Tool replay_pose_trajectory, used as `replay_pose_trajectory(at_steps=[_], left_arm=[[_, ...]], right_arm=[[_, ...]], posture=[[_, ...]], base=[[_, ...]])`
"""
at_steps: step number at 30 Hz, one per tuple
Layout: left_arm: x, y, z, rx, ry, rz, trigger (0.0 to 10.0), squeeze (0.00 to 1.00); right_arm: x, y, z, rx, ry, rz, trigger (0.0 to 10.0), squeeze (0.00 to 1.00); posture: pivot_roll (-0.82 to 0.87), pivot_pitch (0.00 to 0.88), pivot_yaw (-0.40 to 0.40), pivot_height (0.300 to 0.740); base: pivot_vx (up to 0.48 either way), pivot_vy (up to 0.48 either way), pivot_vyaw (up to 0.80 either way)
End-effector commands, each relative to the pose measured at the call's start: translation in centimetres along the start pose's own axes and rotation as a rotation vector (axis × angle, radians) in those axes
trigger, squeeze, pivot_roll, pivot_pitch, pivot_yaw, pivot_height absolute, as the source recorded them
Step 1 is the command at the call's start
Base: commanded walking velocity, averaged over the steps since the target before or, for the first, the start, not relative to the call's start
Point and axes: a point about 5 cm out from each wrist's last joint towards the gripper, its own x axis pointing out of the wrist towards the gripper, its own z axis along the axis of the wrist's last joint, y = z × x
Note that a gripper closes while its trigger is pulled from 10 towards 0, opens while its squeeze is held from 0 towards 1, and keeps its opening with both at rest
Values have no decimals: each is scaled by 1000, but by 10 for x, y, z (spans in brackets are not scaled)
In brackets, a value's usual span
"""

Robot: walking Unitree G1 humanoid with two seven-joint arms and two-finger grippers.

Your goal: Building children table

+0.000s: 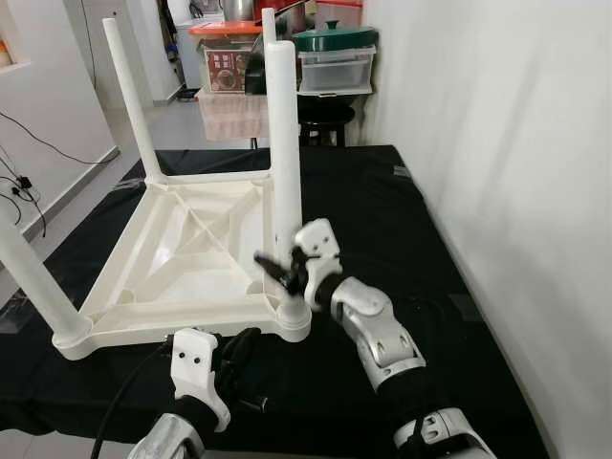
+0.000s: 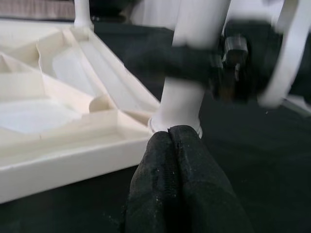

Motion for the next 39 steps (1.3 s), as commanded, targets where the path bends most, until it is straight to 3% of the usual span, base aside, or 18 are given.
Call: replay_pose_trajectory(at_steps=[1,3,4,5,7,8,11,14,18,19,22,23,34,38,39], left_arm=[[1,-1,-1,-11,9,-5,10000,0],[1,-1,-1,-12,8,-5,10000,0],[1,-1,-1,-12,7,-5,10000,0],[1,-1,-1,-12,7,-5,10000,0],[2,-2,-1,-13,6,-4,10000,0],[2,-2,-1,-13,5,-5,10000,0],[2,-2,-2,-13,5,-5,10000,0],[2,-3,-2,-8,4,-3,10000,0],[2,-3,-2,-5,4,-1,10000,0],[2,-3,-2,-3,3,-1,10000,0],[2,-3,-2,-2,3,-1,10000,0],[2,-3,-2,0,3,0,10000,0],[2,-5,-2,-2,2,-1,10000,0],[2,-7,-2,-9,0,-3,10000,0],[1,-7,-2,-11,-1,-2,10000,0]], right_arm=[[4,4,14,13,-59,100,10000,1000],[4,7,25,19,-103,151,10000,1000],[3,7,40,14,-158,264,10000,1000],[3,7,40,14,-158,264,10000,1000],[-2,4,57,-28,-215,426,10000,1000],[-3,2,61,-52,-225,476,10000,0],[-4,-2,65,-94,-216,546,10000,0],[-4,-9,67,-123,-165,718,10000,0],[-3,-12,69,-99,-144,774,10000,0],[-3,-13,70,-82,-135,791,7255,0],[-2,-14,71,-74,-128,796,6706,0],[-1,-16,72,-61,-120,798,0,0],[-4,-26,63,-44,-105,755,0,0],[-12,-35,49,-35,-138,651,0,0],[-12,-32,40,-26,-131,559,0,0]], posture=[[27,0,0,740],[29,0,-2,740],[31,0,-4,740],[31,0,-4,740],[32,0,-4,740],[32,0,-4,740],[36,0,-8,740],[47,0,-11,740],[57,0,-15,740],[60,0,-15,740],[60,0,-15,740],[60,0,-15,740],[56,0,-18,740],[48,0,-26,740],[44,0,-30,740]], base=[[0,0,0],[0,0,0],[0,0,0],[0,0,0],[0,0,0],[0,0,0],[0,0,0],[0,0,0],[0,0,0],[0,0,0],[0,0,0],[0,0,0],[0,0,0],[0,0,0],[0,0,0]])
